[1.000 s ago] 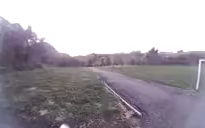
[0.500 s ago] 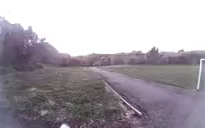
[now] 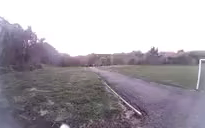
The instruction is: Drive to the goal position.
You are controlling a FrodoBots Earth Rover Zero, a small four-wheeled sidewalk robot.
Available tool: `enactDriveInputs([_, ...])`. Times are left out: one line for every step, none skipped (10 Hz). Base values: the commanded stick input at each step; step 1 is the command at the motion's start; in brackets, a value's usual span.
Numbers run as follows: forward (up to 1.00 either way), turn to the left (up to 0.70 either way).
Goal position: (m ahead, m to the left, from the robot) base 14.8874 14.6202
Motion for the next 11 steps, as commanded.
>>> enactDriveInputs([0.0,-0.7])
enactDriveInputs([0.0,-0.7])
enactDriveInputs([0.0,-0.7])
enactDriveInputs([0.0,-0.7])
enactDriveInputs([0.0,-0.7])
enactDriveInputs([0.0,-0.7])
enactDriveInputs([0.0,-0.7])
enactDriveInputs([0.0,-0.7])
enactDriveInputs([0.0,-0.7])
enactDriveInputs([0.0,-0.7])
enactDriveInputs([0.0,-0.7])
